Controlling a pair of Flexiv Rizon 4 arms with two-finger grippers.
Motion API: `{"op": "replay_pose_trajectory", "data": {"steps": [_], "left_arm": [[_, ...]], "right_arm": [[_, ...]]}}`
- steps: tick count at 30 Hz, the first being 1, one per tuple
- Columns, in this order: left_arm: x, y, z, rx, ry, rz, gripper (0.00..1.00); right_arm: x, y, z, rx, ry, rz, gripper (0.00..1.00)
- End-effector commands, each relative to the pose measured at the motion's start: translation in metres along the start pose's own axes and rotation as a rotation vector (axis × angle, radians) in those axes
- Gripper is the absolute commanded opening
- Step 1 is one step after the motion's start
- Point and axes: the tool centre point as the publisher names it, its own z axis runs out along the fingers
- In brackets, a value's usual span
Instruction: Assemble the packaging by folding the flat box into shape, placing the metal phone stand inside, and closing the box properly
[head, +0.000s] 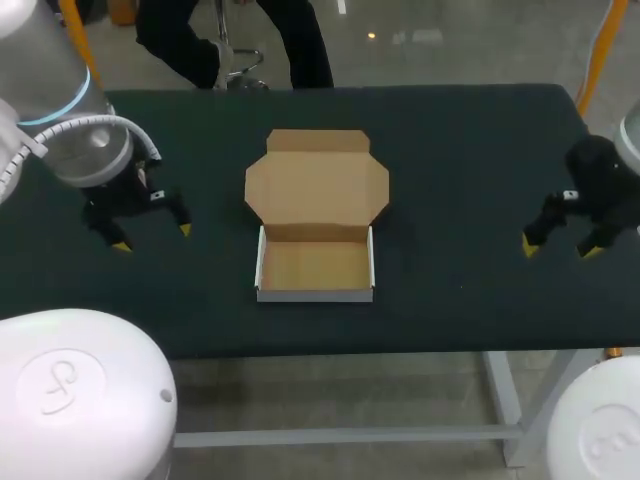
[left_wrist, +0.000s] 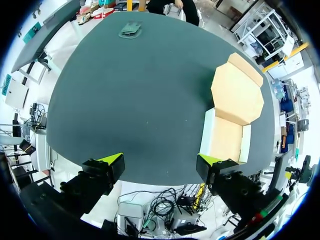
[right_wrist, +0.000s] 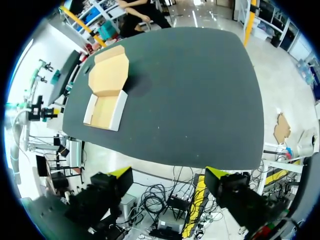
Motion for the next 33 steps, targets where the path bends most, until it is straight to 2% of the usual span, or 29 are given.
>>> {"op": "replay_pose_trajectory", "data": {"steps": [1,14,33], "left_arm": [[-0.004,-0.014,0.017,-0.017,-0.002,-0.002,1.0],[-0.038,-0.042,0.046,-0.026,-0.015,-0.059,1.0],[-0.069,-0.074,0.078,-0.05,-0.02,-0.069,1.0]], "right_arm": [[0.001,-0.001,-0.002,0.004,0.0,0.0,1.0],[0.001,-0.001,-0.002,0.004,0.0,0.0,1.0],[0.001,-0.001,-0.002,0.004,0.0,0.0,1.0]]}}
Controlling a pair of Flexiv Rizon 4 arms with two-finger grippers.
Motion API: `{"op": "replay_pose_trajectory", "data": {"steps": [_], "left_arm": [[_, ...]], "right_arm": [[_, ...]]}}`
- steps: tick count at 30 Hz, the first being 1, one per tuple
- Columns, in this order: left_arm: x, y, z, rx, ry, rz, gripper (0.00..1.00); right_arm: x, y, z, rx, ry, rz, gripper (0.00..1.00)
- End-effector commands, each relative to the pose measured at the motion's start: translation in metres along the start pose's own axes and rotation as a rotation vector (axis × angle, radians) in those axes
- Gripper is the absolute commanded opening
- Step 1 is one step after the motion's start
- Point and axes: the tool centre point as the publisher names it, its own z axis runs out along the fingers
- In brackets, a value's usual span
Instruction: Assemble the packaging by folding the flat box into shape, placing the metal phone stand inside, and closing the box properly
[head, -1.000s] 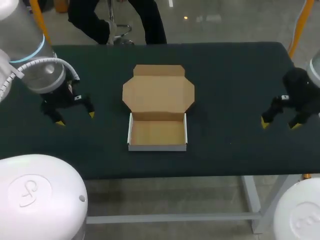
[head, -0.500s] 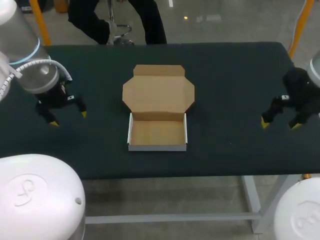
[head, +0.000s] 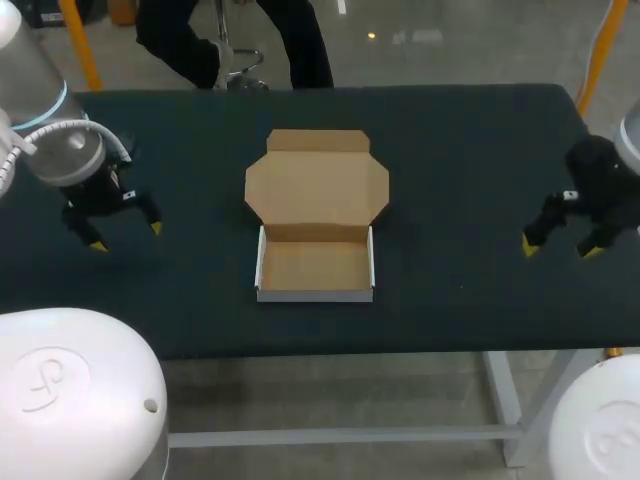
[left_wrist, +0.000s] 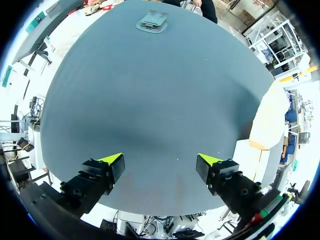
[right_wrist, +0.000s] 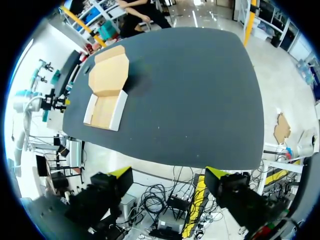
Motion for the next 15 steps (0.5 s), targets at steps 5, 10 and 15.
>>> {"op": "replay_pose_trajectory", "data": {"steps": [5,10,15], "left_arm": [[-0.0086,-0.0209,0.0179,-0.033,-0.014,0.001,1.0],[-0.0086,-0.0209,0.0179,-0.033,-0.014,0.001,1.0],[-0.0086,-0.0209,0.0179,-0.033,-0.014,0.001,1.0]], "right_arm": [[0.0007,-0.0002,-0.0024,0.005,-0.001,0.0,1.0],[0.0007,-0.0002,-0.0024,0.005,-0.001,0.0,1.0],[0.0007,-0.0002,-0.0024,0.005,-0.001,0.0,1.0]]}}
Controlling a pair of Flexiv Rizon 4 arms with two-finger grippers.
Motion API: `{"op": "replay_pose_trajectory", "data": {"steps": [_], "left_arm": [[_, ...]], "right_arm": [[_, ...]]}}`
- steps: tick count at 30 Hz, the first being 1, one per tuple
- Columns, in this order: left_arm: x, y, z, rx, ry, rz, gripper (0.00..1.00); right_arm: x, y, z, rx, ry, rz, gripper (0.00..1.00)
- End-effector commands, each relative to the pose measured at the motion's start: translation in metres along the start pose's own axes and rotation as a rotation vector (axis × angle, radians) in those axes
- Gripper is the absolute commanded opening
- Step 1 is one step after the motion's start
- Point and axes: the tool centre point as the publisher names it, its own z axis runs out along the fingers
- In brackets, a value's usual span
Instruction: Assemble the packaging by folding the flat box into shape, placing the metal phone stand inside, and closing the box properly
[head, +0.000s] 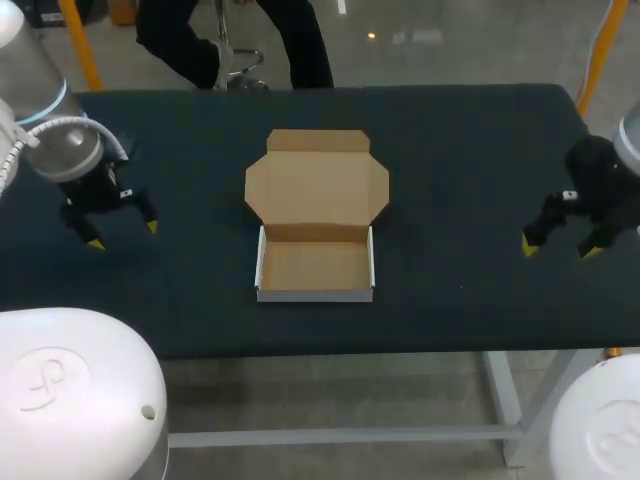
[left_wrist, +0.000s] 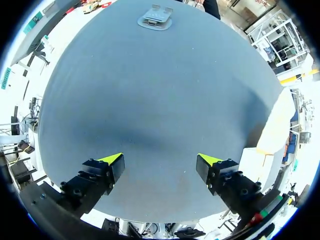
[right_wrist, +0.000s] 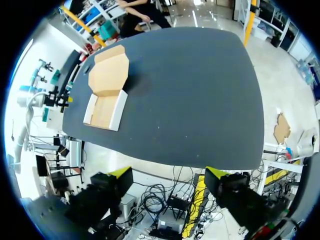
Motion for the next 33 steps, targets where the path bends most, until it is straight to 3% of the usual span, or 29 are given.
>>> {"op": "replay_pose_trajectory", "data": {"steps": [1,23,33], "left_arm": [[0.001,-0.001,0.0,-0.002,-0.005,0.0,1.0],[0.004,-0.003,0.01,0.018,-0.04,0.007,1.0],[-0.003,-0.024,0.017,0.041,-0.099,0.049,1.0]], "right_arm": [[0.0,-0.001,-0.003,0.003,0.0,0.0,1.0],[0.0,-0.001,-0.003,0.003,0.0,0.0,1.0],[0.0,-0.001,-0.003,0.003,0.0,0.0,1.0]]}}
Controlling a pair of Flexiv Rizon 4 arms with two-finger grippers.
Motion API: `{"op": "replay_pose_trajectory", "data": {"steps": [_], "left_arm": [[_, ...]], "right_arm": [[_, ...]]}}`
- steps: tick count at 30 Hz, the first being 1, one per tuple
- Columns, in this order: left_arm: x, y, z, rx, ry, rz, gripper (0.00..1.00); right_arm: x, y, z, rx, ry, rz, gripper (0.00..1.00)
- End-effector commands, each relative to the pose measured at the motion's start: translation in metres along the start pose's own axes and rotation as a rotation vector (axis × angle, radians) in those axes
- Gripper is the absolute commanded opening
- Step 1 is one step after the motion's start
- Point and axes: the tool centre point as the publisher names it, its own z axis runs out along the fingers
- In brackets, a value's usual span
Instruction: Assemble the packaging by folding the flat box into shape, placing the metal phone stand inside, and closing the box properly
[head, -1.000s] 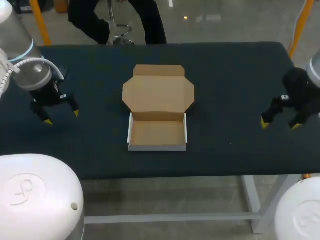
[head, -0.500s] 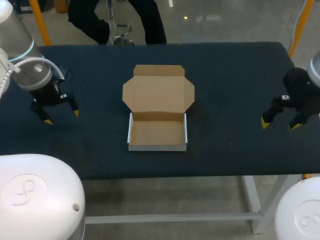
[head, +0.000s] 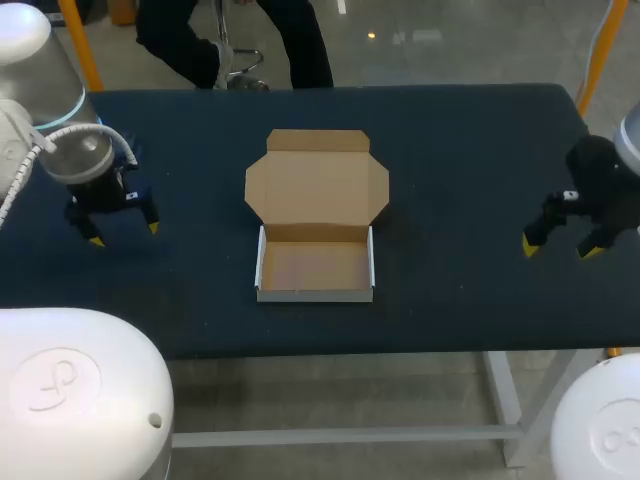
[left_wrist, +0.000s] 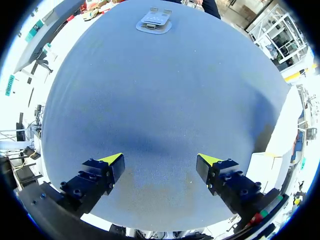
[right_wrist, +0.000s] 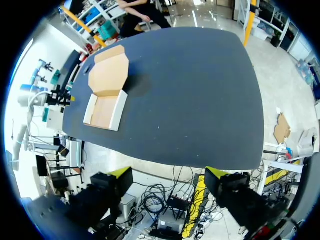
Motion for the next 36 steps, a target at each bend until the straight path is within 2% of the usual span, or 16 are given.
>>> {"op": "replay_pose_trajectory", "data": {"steps": [1,7,16,36], "left_arm": [[0.001,-0.011,0.006,-0.007,-0.026,0.011,1.0],[-0.004,-0.023,0.014,-0.01,-0.036,0.042,1.0],[-0.015,-0.051,0.026,-0.026,-0.024,0.05,1.0],[-0.039,-0.095,0.038,-0.051,-0.027,0.114,1.0]], "right_arm": [[0.001,0.0,-0.003,0.005,-0.001,0.0,1.0],[0.001,0.0,-0.003,0.005,-0.001,0.0,1.0],[0.001,0.0,-0.003,0.005,-0.001,0.0,1.0],[0.001,0.0,-0.003,0.005,-0.001,0.0,1.0]]}}
